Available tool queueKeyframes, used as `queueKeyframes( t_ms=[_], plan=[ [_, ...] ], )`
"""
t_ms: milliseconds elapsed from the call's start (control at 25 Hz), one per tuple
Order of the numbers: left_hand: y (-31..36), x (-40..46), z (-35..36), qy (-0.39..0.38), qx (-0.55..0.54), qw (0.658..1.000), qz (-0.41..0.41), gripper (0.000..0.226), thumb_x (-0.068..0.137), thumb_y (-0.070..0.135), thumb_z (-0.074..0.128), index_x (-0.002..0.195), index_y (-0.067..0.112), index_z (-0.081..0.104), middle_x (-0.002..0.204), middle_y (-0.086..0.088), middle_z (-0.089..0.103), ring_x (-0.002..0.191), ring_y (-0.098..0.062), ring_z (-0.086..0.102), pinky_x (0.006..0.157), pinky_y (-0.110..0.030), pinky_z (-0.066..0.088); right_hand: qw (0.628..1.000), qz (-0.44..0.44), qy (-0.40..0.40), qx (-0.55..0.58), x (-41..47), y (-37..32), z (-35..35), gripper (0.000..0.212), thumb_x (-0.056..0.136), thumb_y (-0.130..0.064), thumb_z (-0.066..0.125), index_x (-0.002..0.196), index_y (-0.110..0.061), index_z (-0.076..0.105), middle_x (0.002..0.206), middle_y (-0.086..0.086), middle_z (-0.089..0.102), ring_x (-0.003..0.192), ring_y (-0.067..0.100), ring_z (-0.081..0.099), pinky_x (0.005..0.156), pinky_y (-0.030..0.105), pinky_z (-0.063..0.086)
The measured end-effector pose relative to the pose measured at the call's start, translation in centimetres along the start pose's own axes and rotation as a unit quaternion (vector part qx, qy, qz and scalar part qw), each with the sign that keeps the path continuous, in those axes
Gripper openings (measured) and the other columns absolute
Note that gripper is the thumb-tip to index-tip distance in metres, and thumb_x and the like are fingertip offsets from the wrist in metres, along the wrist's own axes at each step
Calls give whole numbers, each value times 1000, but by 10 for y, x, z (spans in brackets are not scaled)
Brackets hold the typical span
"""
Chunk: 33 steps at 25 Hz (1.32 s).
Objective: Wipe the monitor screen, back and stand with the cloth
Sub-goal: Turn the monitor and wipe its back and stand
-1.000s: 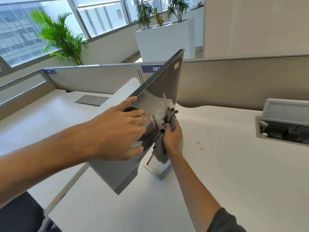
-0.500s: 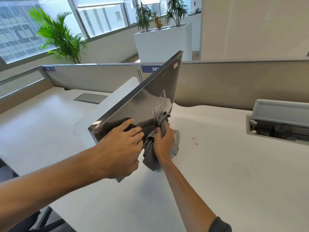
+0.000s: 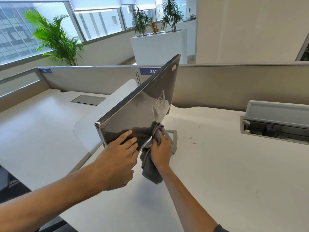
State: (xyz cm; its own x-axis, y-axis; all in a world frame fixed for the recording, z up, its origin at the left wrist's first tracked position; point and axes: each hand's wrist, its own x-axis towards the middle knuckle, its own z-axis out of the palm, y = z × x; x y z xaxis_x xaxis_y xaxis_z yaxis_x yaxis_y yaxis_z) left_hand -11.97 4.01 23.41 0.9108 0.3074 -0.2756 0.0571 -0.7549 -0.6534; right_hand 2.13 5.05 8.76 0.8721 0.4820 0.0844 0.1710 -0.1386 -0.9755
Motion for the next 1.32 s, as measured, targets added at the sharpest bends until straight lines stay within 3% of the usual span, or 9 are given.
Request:
queueKeyframes(
  t_ms=[120,280,400,560,680,840,1000,1160,1320],
  plan=[
    [8,-2,5,-3,-20,1000,-8,67,99,50,25,150,8,20,159,-15,17,148,-31,9,114,-50,-18,998,11,12,-59,27,0,-14,25,98,-26,47,121,-30,56,107,2,53,94,23,61,85,31,52],
    [16,-14,11,-2,-51,999,-17,68,99,51,26,151,8,15,160,-15,11,148,-32,3,115,-51,-16,996,14,-36,-80,59,-20,-17,39,99,-29,43,138,-37,44,118,8,53,103,29,59,95,40,48],
    [20,-22,19,11,-62,998,-21,70,99,52,23,152,8,11,160,-16,7,148,-31,0,109,-49,-25,995,8,-18,-96,34,-29,-8,39,100,-33,43,139,-29,43,125,7,53,111,26,58,98,37,46],
    [26,-24,33,2,-61,998,-21,72,98,54,21,152,8,11,160,-16,8,148,-32,-2,104,-49,-29,998,-11,-28,-47,-18,-5,-1,32,100,-29,48,129,-16,51,111,-3,58,107,19,62,82,5,41],
    [36,-25,44,-14,-78,997,-22,72,98,57,21,152,10,12,160,-14,7,148,-33,-2,108,-50,-25,995,-48,-49,-76,-6,8,-14,37,100,-24,46,136,-23,50,121,0,59,109,18,60,97,19,44],
    [47,-25,60,-19,-103,994,-23,72,97,58,26,152,12,13,161,-12,9,148,-32,-1,108,-52,-23,999,-1,-21,-32,27,-19,-23,43,101,-29,44,143,-29,39,128,5,57,115,24,56,106,39,42],
    [55,-17,80,-19,-100,994,-23,72,97,58,27,151,11,21,160,-13,14,148,-33,0,110,-53,-23,1000,3,-5,21,-12,-28,3,39,101,-31,45,138,-22,46,124,1,56,108,12,56,97,23,40],
    [66,-11,98,-34,-98,995,-3,69,96,59,27,149,14,30,157,-11,26,148,-32,9,100,-52,-30,996,36,-66,47,-49,6,7,19,102,-31,44,118,-27,53,99,-15,59,92,6,63,92,25,52],
    [76,-16,115,-44,-120,992,-9,72,96,60,28,151,14,23,159,-11,19,148,-32,6,106,-53,-26,999,2,1,40,-33,-2,-2,35,99,-28,49,133,-19,51,125,-2,58,110,15,59,103,31,46]
  ],
)
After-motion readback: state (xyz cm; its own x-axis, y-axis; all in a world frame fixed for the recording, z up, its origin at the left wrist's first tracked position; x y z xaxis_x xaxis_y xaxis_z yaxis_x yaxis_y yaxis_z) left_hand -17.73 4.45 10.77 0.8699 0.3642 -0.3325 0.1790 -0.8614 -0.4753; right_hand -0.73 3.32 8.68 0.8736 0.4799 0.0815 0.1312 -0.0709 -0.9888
